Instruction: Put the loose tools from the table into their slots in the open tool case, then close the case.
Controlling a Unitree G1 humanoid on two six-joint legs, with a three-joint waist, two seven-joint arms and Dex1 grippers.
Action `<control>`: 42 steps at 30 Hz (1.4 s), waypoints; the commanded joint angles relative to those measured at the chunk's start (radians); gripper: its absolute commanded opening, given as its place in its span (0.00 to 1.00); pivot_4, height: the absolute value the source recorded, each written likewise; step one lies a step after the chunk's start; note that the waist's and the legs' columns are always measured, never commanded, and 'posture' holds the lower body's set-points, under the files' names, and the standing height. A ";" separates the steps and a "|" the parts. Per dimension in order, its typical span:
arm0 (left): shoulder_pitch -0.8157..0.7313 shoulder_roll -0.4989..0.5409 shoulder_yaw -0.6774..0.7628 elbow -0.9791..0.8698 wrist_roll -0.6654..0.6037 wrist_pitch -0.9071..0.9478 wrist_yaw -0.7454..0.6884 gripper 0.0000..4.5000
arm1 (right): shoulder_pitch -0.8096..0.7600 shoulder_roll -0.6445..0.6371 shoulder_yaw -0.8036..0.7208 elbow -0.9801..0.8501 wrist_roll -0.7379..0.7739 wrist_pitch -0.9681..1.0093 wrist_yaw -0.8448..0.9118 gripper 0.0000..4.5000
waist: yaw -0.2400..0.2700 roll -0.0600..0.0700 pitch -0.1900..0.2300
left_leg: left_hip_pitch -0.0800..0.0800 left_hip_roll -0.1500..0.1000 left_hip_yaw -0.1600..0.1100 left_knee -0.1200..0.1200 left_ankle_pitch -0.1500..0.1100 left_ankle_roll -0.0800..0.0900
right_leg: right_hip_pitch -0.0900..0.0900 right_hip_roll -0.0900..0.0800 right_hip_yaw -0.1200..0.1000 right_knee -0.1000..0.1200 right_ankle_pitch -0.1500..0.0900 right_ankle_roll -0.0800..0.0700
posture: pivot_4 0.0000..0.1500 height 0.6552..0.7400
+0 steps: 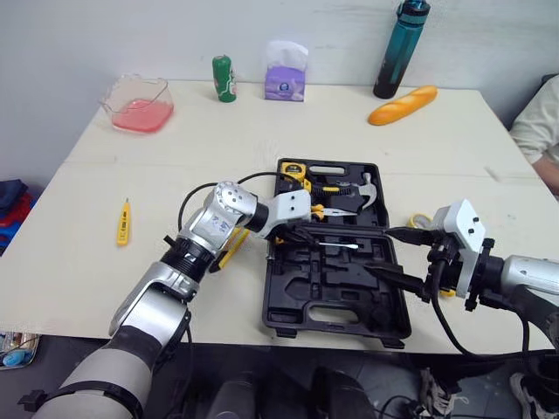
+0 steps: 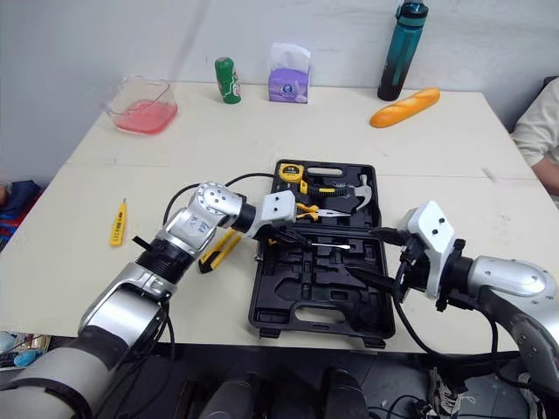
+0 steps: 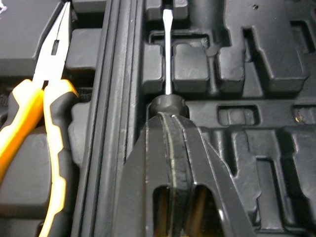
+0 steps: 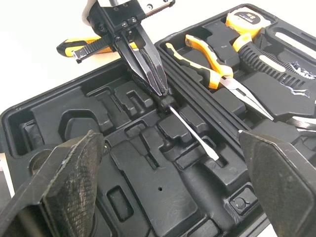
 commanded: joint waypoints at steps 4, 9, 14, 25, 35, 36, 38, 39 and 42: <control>0.072 0.034 0.006 0.009 0.005 0.056 -0.014 0.01 | 0.014 -0.004 -0.035 -0.003 -0.010 -0.023 0.008 1.00 | -0.003 0.000 0.000 | 0.006 0.001 -0.003 0.000 -0.003 -0.001 | 0.007 -0.007 0.001 -0.004 -0.001 -0.002 | 1.00 0.90; 0.190 0.168 0.295 -0.340 -0.303 0.267 -0.112 0.42 | 0.113 -0.035 -0.197 0.033 -0.001 -0.011 0.056 1.00 | -0.031 0.003 0.005 | 0.002 0.002 -0.004 -0.003 -0.002 -0.003 | 0.002 -0.007 0.000 -0.001 -0.002 -0.003 | 1.00 0.90; 0.504 0.359 0.627 -0.578 -0.457 0.460 -0.018 0.90 | 0.314 -0.077 -0.435 0.144 -0.064 -0.025 0.173 1.00 | -0.033 0.004 0.005 | -0.009 0.002 -0.004 -0.002 -0.001 -0.005 | -0.008 0.002 -0.003 0.001 -0.002 -0.004 | 1.00 0.90; 1.116 0.514 1.258 -0.521 -0.485 0.502 0.172 0.99 | 0.435 -0.155 -0.630 0.484 -0.247 -0.142 0.286 1.00 | -0.027 0.003 0.007 | -0.006 0.002 -0.005 -0.004 -0.004 -0.007 | -0.010 -0.007 0.001 -0.002 -0.004 -0.007 | 1.00 0.90; 1.194 0.539 1.301 -0.521 -0.501 0.463 0.257 0.99 | 0.320 -0.200 -0.548 0.633 -0.313 -0.232 0.318 1.00 | -0.032 0.007 0.009 | -0.007 0.002 -0.004 -0.006 -0.008 -0.013 | -0.013 -0.010 0.001 0.000 -0.005 -0.008 | 1.00 0.90; 1.187 0.533 1.294 -0.540 -0.511 0.472 0.267 0.99 | 0.312 -0.196 -0.546 0.629 -0.309 -0.226 0.317 1.00 | -0.031 0.007 0.009 | -0.007 0.002 -0.004 -0.006 -0.008 -0.013 | -0.013 -0.010 0.001 0.000 -0.005 -0.008 | 1.00 0.90; 1.155 0.521 1.280 -0.582 -0.543 0.508 0.296 0.99 | 0.305 -0.177 -0.546 0.579 -0.294 -0.195 0.300 1.00 | -0.029 0.008 0.009 | -0.007 0.002 -0.004 -0.006 -0.008 -0.013 | -0.013 -0.011 0.001 0.000 -0.005 -0.008 | 1.00 0.90; 1.143 0.510 1.271 -0.618 -0.568 0.531 0.308 0.99 | 0.300 -0.160 -0.546 0.545 -0.283 -0.176 0.283 1.00 | -0.030 0.008 0.010 | -0.007 0.002 -0.004 -0.006 -0.008 -0.013 | -0.013 -0.011 0.001 0.000 -0.005 -0.008 | 1.00 0.90; 1.099 0.487 1.181 -0.821 -0.716 0.635 0.284 0.99 | 0.283 -0.053 -0.528 0.284 -0.175 -0.021 0.154 1.00 | -0.029 0.008 0.009 | -0.007 0.002 -0.005 -0.006 -0.007 -0.013 | -0.012 -0.010 0.001 0.000 -0.005 -0.008 | 1.00 0.90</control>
